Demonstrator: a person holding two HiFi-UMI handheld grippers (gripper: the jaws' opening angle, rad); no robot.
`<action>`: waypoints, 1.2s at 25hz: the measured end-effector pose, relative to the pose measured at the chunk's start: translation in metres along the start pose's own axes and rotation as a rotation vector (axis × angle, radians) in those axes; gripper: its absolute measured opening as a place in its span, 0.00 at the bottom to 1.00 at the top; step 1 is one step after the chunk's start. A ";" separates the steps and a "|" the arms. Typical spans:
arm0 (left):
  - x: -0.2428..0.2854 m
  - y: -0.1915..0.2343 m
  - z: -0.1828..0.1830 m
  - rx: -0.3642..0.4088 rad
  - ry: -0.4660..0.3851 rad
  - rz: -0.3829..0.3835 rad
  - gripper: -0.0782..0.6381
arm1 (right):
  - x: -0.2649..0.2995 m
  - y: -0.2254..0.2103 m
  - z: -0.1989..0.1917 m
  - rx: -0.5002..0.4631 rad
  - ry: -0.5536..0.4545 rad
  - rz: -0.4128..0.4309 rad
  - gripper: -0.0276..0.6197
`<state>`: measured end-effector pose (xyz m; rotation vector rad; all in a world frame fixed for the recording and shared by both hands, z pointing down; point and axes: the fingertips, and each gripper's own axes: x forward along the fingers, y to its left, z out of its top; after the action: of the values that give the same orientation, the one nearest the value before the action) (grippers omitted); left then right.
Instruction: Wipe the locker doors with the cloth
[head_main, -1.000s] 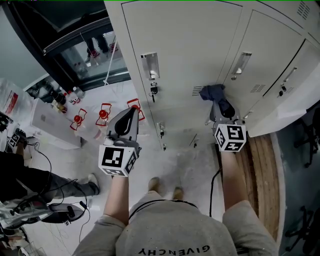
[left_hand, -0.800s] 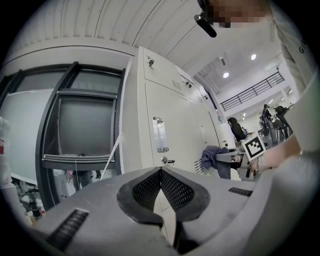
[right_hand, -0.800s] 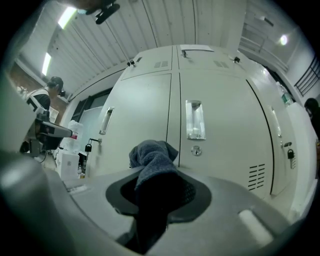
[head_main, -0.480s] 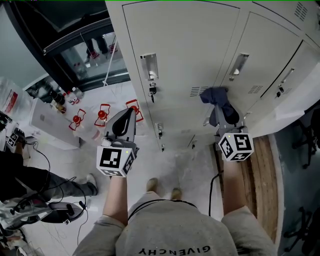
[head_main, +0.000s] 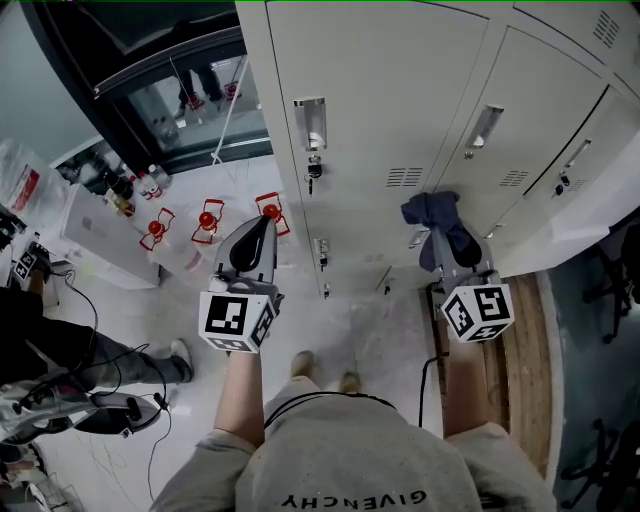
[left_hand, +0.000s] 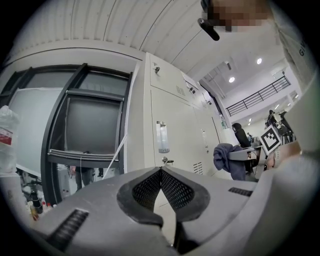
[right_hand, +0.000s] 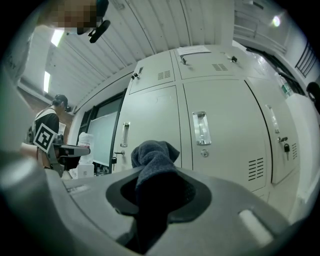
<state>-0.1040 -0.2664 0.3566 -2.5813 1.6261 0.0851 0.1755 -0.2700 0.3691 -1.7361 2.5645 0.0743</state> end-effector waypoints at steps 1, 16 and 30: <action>-0.002 -0.002 -0.003 -0.007 0.003 0.002 0.11 | -0.002 0.003 -0.001 0.004 0.003 0.007 0.18; -0.042 -0.023 -0.010 -0.035 0.012 0.009 0.11 | -0.034 0.042 -0.005 0.042 0.010 0.058 0.18; -0.065 -0.025 -0.010 -0.099 -0.005 0.044 0.11 | -0.053 0.055 -0.002 0.054 0.014 0.100 0.18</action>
<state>-0.1091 -0.1985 0.3742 -2.6142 1.7200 0.1795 0.1436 -0.2008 0.3755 -1.5951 2.6363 -0.0039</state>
